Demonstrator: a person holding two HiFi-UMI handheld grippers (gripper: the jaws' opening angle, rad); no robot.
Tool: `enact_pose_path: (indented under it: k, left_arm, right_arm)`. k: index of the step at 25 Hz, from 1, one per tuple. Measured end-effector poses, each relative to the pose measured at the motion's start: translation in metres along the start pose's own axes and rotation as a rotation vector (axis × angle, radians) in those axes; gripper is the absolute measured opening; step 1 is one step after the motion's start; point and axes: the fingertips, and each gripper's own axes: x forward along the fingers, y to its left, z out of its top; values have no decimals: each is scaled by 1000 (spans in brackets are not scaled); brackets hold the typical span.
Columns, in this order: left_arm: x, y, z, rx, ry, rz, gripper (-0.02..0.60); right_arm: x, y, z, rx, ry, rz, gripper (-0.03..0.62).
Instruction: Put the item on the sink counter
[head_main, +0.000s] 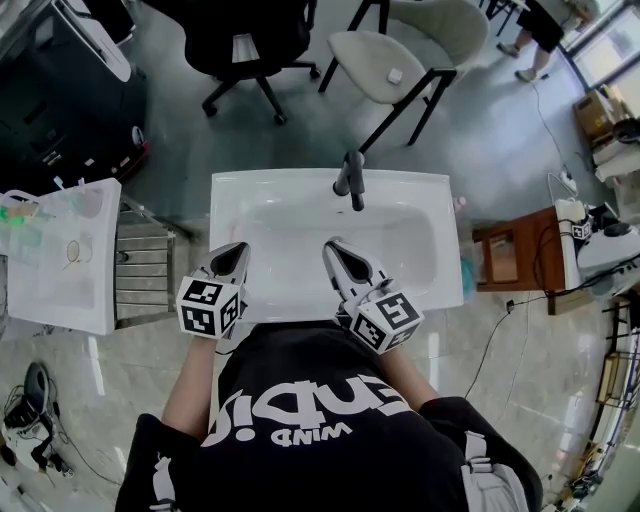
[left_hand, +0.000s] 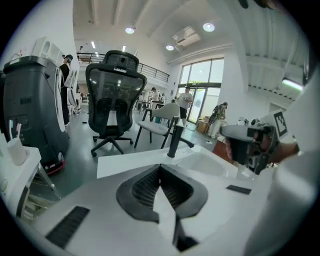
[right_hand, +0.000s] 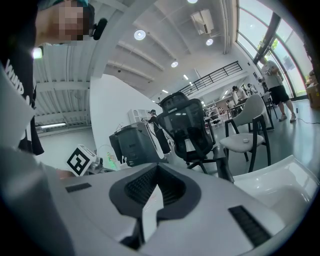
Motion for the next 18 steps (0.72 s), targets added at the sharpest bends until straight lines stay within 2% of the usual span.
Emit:
enact_pose_path:
  k: [4, 9, 13, 18]
  left_arm:
    - [-12, -30, 32, 91, -122, -95, 20]
    - [-24, -51, 62, 138, -268, -155, 20]
    - [-34, -61, 79, 190, -368, -176, 20]
    - [-44, -63, 89, 232, -453, -154, 20]
  right_arm:
    - [2, 5, 3, -40, 2, 17, 17]
    - [2, 13, 10, -105, -16, 46, 17]
    - [0, 20, 21, -171, -47, 70, 17]
    - [-3, 18, 27, -223, -80, 66, 17]
